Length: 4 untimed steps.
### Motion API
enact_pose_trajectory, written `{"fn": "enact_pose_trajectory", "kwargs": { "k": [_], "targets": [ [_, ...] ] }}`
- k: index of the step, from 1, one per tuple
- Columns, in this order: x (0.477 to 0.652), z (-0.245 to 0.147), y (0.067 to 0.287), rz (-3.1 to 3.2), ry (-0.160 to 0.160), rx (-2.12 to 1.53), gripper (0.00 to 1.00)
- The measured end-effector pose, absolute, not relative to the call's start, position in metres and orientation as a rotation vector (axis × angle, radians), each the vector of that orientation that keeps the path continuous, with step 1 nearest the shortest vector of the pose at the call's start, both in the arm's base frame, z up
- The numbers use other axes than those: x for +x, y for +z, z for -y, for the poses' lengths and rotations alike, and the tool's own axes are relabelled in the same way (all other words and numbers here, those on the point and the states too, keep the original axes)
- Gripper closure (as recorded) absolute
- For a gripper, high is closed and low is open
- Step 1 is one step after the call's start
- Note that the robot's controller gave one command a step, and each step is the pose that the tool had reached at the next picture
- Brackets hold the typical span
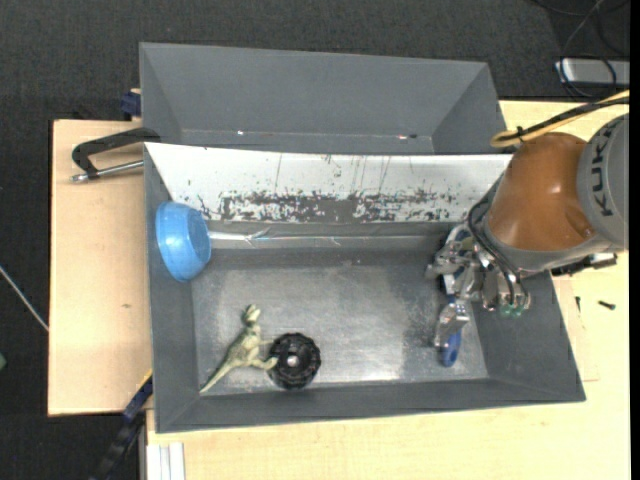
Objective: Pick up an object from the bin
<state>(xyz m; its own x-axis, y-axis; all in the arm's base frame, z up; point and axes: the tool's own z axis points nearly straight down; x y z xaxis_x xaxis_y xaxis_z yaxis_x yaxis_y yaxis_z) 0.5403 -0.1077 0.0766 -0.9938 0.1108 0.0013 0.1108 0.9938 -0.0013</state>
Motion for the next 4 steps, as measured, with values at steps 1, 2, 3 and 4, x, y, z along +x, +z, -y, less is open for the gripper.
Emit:
{"fn": "enact_pose_trajectory", "kwargs": {
  "k": [1,2,3,4],
  "targets": [
    [0.529,0.129,0.084,3.125,-0.025,-0.291,0.00],
    [0.594,0.139,0.197,3.129,0.000,-0.444,0.00],
    [0.585,0.110,0.101,3.113,0.001,-0.517,0.00],
    [0.583,0.108,0.096,3.102,-0.005,-0.519,1.00]
  ]
}}
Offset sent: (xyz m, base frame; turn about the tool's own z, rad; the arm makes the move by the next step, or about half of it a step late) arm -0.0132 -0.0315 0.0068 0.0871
